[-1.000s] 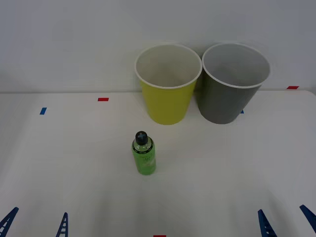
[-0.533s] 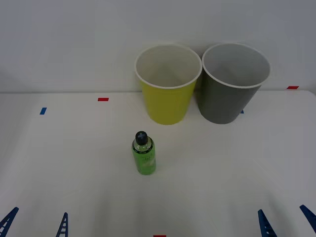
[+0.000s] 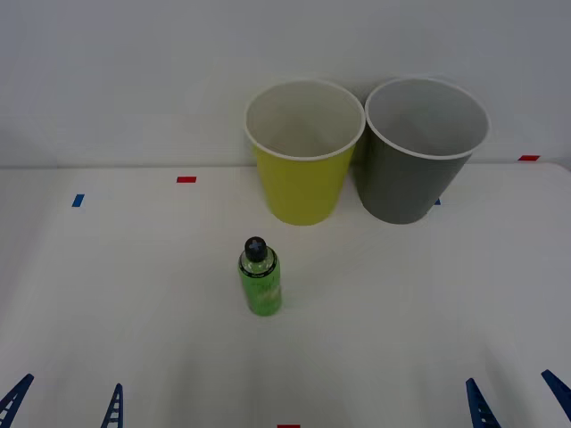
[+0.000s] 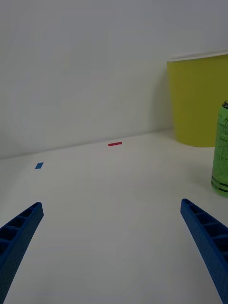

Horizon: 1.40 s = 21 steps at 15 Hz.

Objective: Put cans in the gray bin and PET bottles in the light green bin.

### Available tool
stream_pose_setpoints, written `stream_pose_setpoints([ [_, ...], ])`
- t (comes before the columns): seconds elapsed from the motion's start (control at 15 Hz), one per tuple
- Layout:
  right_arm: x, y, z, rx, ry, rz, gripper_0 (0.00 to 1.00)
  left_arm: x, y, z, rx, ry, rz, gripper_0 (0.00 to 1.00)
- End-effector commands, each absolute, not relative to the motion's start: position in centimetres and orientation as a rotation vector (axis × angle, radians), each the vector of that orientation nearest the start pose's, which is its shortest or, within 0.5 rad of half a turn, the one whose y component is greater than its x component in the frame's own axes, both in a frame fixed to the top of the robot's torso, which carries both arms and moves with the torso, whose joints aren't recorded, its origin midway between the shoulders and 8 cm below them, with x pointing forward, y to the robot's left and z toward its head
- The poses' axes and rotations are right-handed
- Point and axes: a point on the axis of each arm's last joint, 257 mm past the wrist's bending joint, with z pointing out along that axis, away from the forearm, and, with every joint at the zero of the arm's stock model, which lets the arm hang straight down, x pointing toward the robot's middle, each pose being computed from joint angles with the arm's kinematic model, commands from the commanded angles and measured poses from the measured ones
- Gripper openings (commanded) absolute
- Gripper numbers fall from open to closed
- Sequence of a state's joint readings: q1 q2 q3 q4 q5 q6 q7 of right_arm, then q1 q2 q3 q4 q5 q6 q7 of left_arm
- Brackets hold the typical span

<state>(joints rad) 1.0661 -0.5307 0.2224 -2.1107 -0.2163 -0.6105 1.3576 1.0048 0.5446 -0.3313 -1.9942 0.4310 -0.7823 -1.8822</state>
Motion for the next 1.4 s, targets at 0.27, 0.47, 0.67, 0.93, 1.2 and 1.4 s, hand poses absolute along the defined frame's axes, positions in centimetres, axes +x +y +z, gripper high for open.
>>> stream_pose_setpoints([
  [0.27,22.37,-26.48,-22.32,0.012,1.572,0.241,1.00,21.70,27.54,-23.21,0.135,1.487,0.067,1.00],
  [0.47,22.37,-26.48,-22.32,0.012,1.572,0.241,1.00,21.70,27.54,-23.21,0.135,1.487,0.067,1.00],
  [0.67,22.37,-26.48,-22.32,0.012,1.572,0.241,1.00,21.70,27.54,-23.21,0.135,1.487,0.067,1.00],
  [0.93,22.37,-26.48,-22.32,0.012,1.572,0.241,1.00,21.70,27.54,-23.21,0.135,1.487,0.067,1.00],
  [1.2,22.37,-26.48,-22.32,0.012,1.572,0.241,1.00,21.70,27.54,-23.21,0.135,1.487,0.067,1.00],
  [1.4,22.37,-26.48,-22.32,0.012,1.572,0.241,1.00,21.70,27.54,-23.21,0.135,1.487,0.067,1.00],
])
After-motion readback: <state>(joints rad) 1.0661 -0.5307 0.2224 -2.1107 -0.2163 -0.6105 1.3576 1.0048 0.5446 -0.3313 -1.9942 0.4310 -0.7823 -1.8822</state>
